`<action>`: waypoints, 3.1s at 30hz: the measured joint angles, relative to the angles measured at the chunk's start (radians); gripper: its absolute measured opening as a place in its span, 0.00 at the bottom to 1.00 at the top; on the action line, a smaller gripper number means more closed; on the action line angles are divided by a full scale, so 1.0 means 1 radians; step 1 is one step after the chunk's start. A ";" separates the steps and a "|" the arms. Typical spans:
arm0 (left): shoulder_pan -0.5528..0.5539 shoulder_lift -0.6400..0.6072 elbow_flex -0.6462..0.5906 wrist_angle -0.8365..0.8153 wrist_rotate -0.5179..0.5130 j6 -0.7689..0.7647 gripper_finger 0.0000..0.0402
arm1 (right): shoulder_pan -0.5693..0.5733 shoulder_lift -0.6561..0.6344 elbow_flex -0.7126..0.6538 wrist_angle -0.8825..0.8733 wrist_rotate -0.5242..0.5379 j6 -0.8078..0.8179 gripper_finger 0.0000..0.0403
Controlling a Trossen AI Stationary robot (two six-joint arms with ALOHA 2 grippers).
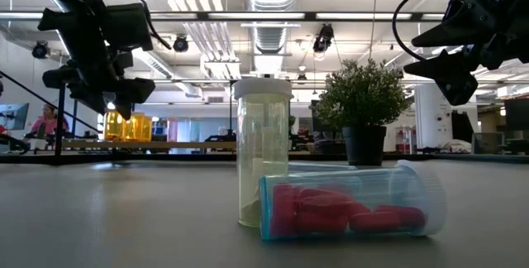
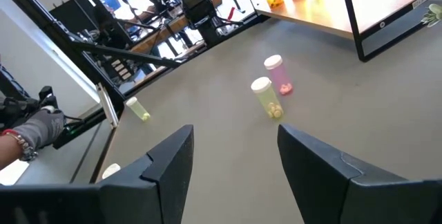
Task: Pick and place medicine bottles onto shelf by color
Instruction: Put the large orange pill bottle on the shelf aligned with the other large orange pill bottles, then put the top small pink bottle on the shelf aligned with the other small pink bottle
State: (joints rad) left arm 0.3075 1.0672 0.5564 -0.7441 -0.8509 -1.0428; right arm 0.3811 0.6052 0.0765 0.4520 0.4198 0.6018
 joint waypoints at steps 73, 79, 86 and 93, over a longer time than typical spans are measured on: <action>-0.287 0.428 0.237 0.827 0.579 0.813 0.66 | 0.000 0.000 0.000 -0.006 0.000 0.000 0.50; -0.294 0.461 0.233 0.846 0.572 0.818 0.73 | 0.000 0.000 0.000 -0.007 0.000 0.000 0.50; -0.295 0.511 0.232 0.848 0.546 0.813 0.73 | 0.000 0.000 0.000 -0.007 0.000 0.000 0.50; -0.295 0.548 0.227 0.850 0.521 0.811 0.73 | 0.000 0.000 0.000 -0.007 0.000 0.000 0.50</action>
State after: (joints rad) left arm 0.0128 1.6151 0.7830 0.1058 -0.3302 -0.2317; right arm 0.3810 0.6053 0.0762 0.4446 0.4202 0.6018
